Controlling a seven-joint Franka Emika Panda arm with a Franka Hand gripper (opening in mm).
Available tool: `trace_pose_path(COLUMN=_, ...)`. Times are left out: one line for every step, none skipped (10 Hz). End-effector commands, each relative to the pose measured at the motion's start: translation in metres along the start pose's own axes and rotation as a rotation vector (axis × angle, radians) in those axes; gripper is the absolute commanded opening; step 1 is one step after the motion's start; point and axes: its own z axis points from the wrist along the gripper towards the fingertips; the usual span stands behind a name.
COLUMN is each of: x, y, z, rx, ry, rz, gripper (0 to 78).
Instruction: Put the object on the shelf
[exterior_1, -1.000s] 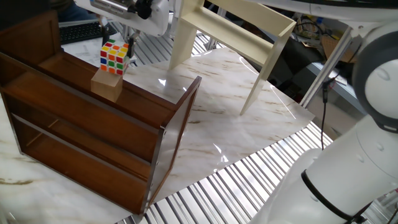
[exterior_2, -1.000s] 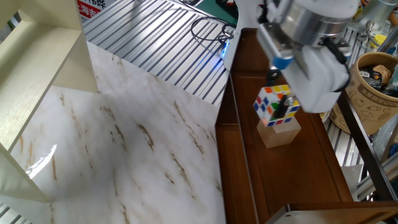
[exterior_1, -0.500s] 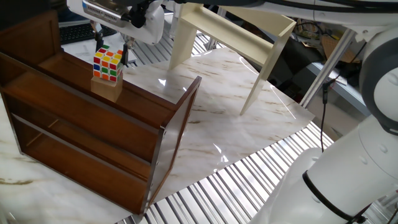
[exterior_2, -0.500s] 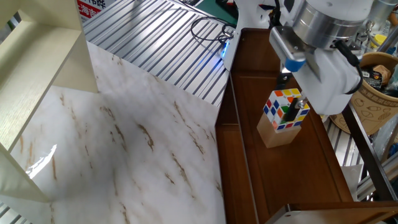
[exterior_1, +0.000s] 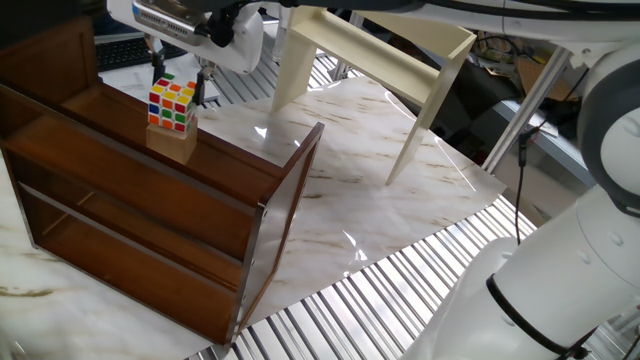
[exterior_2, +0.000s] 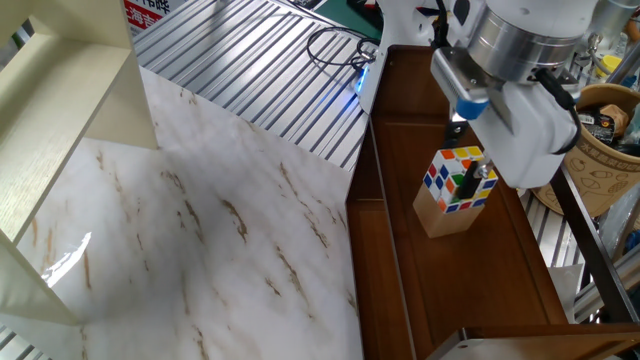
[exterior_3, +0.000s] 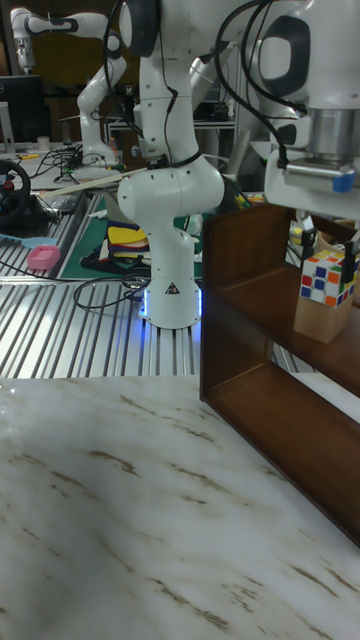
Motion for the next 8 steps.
trace_pose_path(x=-0.0002, y=0.0005, z=-0.0009, rx=0.001, ry=0.000, rz=-0.010, gripper=1.0)
trace_pose_path(x=-0.0002, y=0.0005, z=-0.0009, rx=0.001, ry=0.001, rz=-0.013, gripper=1.0)
trace_pose_path(x=-0.0001, y=0.0004, z=-0.0009, rx=0.001, ry=0.002, rz=-0.011, gripper=1.0)
trace_pose_path(x=-0.0001, y=0.0004, z=-0.0009, rx=0.001, ry=0.002, rz=-0.008, gripper=1.0)
trace_pose_path(x=-0.0001, y=0.0004, z=-0.0009, rx=0.001, ry=0.002, rz=-0.008, gripper=77.4)
trace_pose_path(x=-0.0001, y=0.0004, z=-0.0009, rx=0.001, ry=0.002, rz=-0.008, gripper=77.4)
trace_pose_path(x=-0.0001, y=0.0004, z=-0.0009, rx=0.001, ry=0.002, rz=-0.008, gripper=77.4)
trace_pose_path(x=-0.0001, y=0.0004, z=-0.0009, rx=0.001, ry=0.002, rz=-0.008, gripper=77.4)
